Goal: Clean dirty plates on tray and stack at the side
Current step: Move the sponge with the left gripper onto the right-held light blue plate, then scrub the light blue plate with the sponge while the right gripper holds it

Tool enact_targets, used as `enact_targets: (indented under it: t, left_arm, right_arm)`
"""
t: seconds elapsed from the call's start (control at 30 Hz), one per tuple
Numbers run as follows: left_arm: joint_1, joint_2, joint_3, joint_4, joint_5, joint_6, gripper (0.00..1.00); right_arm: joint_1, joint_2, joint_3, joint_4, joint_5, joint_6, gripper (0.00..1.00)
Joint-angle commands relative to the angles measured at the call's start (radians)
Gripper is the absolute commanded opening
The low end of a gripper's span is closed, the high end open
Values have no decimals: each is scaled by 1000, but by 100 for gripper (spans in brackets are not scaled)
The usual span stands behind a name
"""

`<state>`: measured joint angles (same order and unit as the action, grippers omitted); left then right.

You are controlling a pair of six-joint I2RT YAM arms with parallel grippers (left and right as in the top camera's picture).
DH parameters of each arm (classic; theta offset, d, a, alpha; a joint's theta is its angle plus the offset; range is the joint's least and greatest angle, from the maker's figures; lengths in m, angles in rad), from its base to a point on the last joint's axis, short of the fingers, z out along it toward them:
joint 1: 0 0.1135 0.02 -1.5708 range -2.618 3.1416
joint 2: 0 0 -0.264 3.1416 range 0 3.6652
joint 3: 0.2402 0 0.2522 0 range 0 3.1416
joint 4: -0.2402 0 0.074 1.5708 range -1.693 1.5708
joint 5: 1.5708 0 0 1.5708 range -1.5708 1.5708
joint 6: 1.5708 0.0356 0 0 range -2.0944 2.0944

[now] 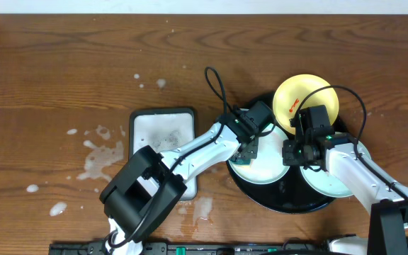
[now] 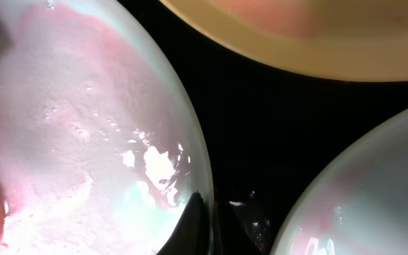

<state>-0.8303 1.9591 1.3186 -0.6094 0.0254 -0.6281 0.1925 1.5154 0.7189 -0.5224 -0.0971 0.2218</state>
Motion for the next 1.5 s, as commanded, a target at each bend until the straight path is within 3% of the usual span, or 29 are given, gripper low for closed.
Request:
enact_targets:
  t: [0.0, 0.1, 0.4, 0.83, 0.97, 1.23, 1.33, 1.47]
  left_arm:
    - [24, 56, -20, 63, 166, 9, 7]
    - [22, 71, -20, 172, 325, -17, 8]
    - [-7, 142, -20, 301, 485, -55, 7]
    - [-23, 151, -20, 158, 592, -12, 8]
    - [13, 149, -19, 38, 472, -2, 7]
    - [101, 109, 59, -238, -58, -58, 7]
    - [100, 97, 74, -234, -117, -58, 8]
    - [96, 100, 73, -186, -37, -58, 7]
  right_arm:
    - [11, 1, 3, -11, -17, 2, 1]
    - [11, 1, 3, -11, -17, 2, 1]
    - [11, 1, 3, -11, -17, 2, 1]
    - [11, 1, 3, -11, -16, 2, 1]
    - [11, 1, 3, -11, -16, 2, 1]
    - [11, 1, 3, -12, -17, 29, 1]
    - [11, 1, 3, -13, -17, 29, 1]
    - [11, 1, 2, -19, -18, 29, 1]
